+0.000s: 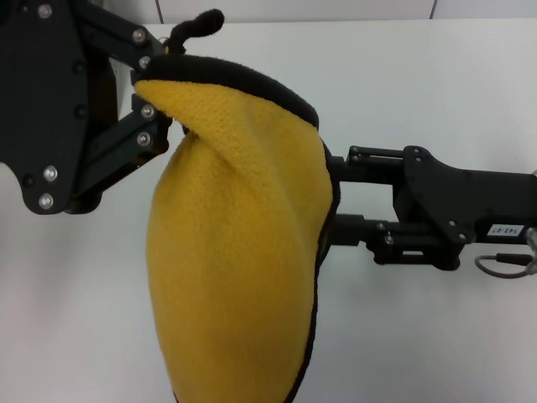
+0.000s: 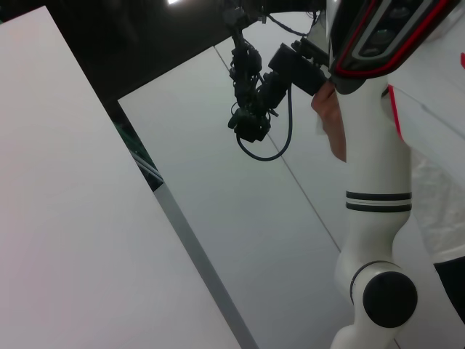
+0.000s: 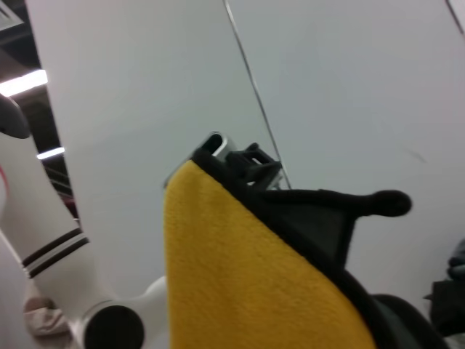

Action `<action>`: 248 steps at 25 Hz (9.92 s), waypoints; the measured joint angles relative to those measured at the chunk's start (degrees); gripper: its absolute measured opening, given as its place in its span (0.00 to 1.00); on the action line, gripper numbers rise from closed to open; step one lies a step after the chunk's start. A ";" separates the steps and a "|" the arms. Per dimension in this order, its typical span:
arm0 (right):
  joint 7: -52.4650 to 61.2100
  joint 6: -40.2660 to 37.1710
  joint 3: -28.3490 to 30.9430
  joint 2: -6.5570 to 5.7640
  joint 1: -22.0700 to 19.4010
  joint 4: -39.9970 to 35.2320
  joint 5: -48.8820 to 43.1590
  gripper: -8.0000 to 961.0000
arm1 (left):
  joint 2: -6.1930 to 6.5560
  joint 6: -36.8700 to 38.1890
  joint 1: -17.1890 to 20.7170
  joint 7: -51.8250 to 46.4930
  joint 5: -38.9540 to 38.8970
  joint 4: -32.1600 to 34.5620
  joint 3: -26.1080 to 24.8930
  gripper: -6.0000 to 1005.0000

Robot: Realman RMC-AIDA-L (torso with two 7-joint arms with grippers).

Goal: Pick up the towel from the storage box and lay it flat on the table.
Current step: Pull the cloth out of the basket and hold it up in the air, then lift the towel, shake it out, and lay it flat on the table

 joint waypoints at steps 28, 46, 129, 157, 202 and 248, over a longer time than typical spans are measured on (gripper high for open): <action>-1.21 -10.54 0.25 -0.62 -2.17 -0.66 4.05 0.36 | 0.66 0.10 0.52 -0.31 2.85 -1.08 -0.11 0.03; -1.18 -9.40 0.50 -0.88 -3.67 -0.66 3.59 0.31 | 0.59 0.02 -0.13 0.00 2.16 -1.08 -0.43 0.03; 23.44 10.72 7.88 -2.11 -2.25 -42.62 -3.74 0.02 | -0.76 -16.77 2.01 -0.15 16.12 -14.72 15.58 0.16; 28.25 13.22 15.01 -3.02 -1.32 -57.16 -3.49 0.04 | -0.56 -20.39 -0.69 1.47 16.22 -23.76 17.39 0.20; 28.29 10.24 18.96 -2.92 -5.63 -57.61 0.44 0.06 | -0.02 -18.28 -4.48 -4.39 14.88 -29.28 17.14 0.02; 14.06 14.34 12.08 -3.49 -7.33 -28.33 4.23 0.09 | 5.60 -1.51 -6.11 -15.82 17.16 -27.12 -10.56 0.02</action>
